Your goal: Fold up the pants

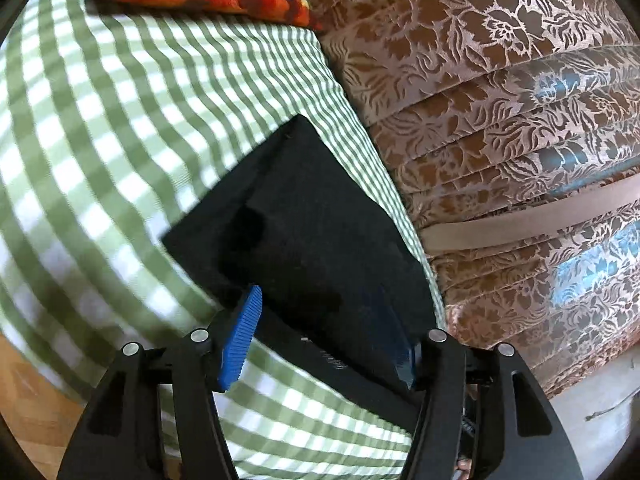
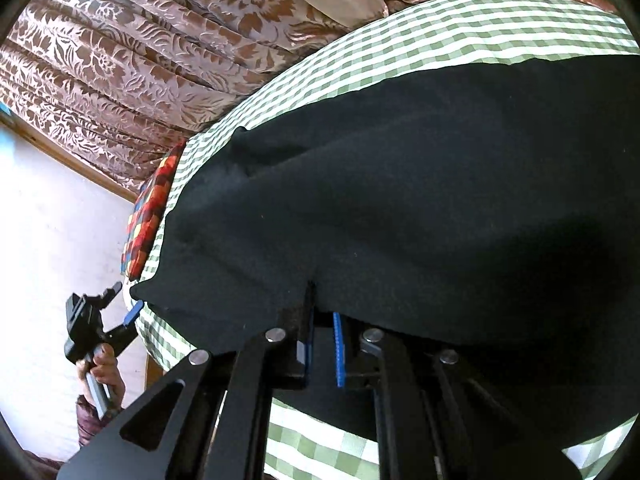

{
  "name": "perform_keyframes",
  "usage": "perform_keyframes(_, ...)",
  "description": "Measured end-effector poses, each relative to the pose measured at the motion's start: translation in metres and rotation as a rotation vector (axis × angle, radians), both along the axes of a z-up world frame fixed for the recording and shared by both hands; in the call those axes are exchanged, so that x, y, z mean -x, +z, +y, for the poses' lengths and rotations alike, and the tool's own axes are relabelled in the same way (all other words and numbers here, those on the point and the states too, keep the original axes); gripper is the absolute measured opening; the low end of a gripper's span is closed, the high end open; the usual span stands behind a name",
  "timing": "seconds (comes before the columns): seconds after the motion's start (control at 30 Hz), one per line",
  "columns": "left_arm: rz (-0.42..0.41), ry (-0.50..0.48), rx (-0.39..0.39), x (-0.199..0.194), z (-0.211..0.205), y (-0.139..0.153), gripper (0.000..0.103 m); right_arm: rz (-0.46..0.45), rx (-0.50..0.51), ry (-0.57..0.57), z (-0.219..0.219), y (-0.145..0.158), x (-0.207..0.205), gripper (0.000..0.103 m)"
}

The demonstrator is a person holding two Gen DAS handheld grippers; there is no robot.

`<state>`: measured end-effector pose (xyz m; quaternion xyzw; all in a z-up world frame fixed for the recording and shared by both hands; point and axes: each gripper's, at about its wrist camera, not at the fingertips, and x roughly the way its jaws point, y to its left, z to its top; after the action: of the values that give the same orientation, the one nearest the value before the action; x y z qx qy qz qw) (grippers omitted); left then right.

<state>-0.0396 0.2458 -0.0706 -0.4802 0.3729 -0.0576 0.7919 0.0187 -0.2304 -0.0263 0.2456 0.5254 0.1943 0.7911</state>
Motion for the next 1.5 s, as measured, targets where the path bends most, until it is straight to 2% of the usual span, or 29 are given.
perform_keyframes(0.07,0.031,0.009,-0.009,-0.009,-0.004,0.001,0.056,-0.007,0.006,0.003,0.0,0.001,0.0,0.007)
perform_keyframes(0.1,0.057,0.016,-0.027,-0.018,-0.006,0.001,0.049,-0.01,0.01,0.003,0.0,0.002,-0.002,0.007)
perform_keyframes(0.13,0.077,0.015,-0.072,-0.027,-0.008,0.003,0.019,-0.017,0.01,0.0,-0.001,0.006,-0.003,0.007)
perform_keyframes(0.17,0.082,0.015,-0.1,-0.031,-0.009,0.006,0.008,-0.032,0.002,-0.005,-0.002,0.012,-0.005,0.006)
perform_keyframes(0.23,0.013,0.01,-0.126,-0.045,-0.01,0.022,0.005,-0.068,-0.014,-0.012,-0.003,0.026,-0.007,0.006)
perform_keyframes(0.37,-0.208,-0.018,-0.234,-0.053,-0.015,0.073,0.005,-0.152,-0.02,0.047,0.0,0.057,0.006,0.006)
perform_keyframes(0.4,-0.218,-0.026,-0.251,-0.051,-0.013,0.074,0.005,-0.154,-0.01,0.07,0.003,0.058,0.014,0.006)
perform_keyframes(0.5,-0.166,-0.046,-0.249,-0.043,-0.004,0.049,0.005,-0.097,0.022,0.106,0.008,0.04,0.033,0.006)
perform_keyframes(0.6,-0.05,-0.06,-0.239,-0.026,0.003,0.007,0.004,-0.009,0.018,0.084,0.007,0.009,0.041,0.006)
perform_keyframes(0.73,-0.014,-0.039,-0.208,-0.007,0.007,-0.015,0.004,0.006,0.03,0.076,0.007,-0.001,0.04,0.006)
perform_keyframes(0.87,-0.025,-0.029,-0.211,0.001,0.007,-0.012,0.005,-0.035,0.047,0.092,0.009,0.016,0.038,0.006)
perform_keyframes(1.0,0.034,-0.039,-0.206,-0.007,0.007,-0.02,0.005,-0.021,0.062,0.1,0.012,0.008,0.04,0.006)
perform_keyframes(1.13,0.045,-0.01,-0.113,0.003,0.021,-0.02,0.014,-0.005,0.037,0.087,0.012,-0.001,0.039,0.006)
perform_keyframes(1.23,0.047,0.051,-0.153,0.019,0.031,-0.006,0.033,0.003,0.019,0.099,0.008,-0.001,0.037,0.009)
perform_keyframes(1.27,0.05,0.08,-0.158,0.024,0.035,-0.003,0.036,0.004,0.013,0.106,0.008,0.001,0.036,0.012)
perform_keyframes(1.3,0.053,0.098,-0.162,0.029,0.038,-0.001,0.036,0.011,0.008,0.12,0.007,0.003,0.036,0.021)
perform_keyframes(1.37,0.049,0.123,-0.161,0.036,0.041,0.006,0.036,0.011,0.015,0.159,0.005,0.008,0.04,0.029)
perform_keyframes(1.43,0.034,0.148,-0.207,0.041,0.038,0.017,0.036,0.01,0.037,0.232,0.004,0.019,0.049,0.036)
perform_keyframes(1.5,-0.067,0.117,-0.288,0.041,0.019,0.039,0.036,-0.009,0.033,0.278,0.0,0.035,0.056,0.037)
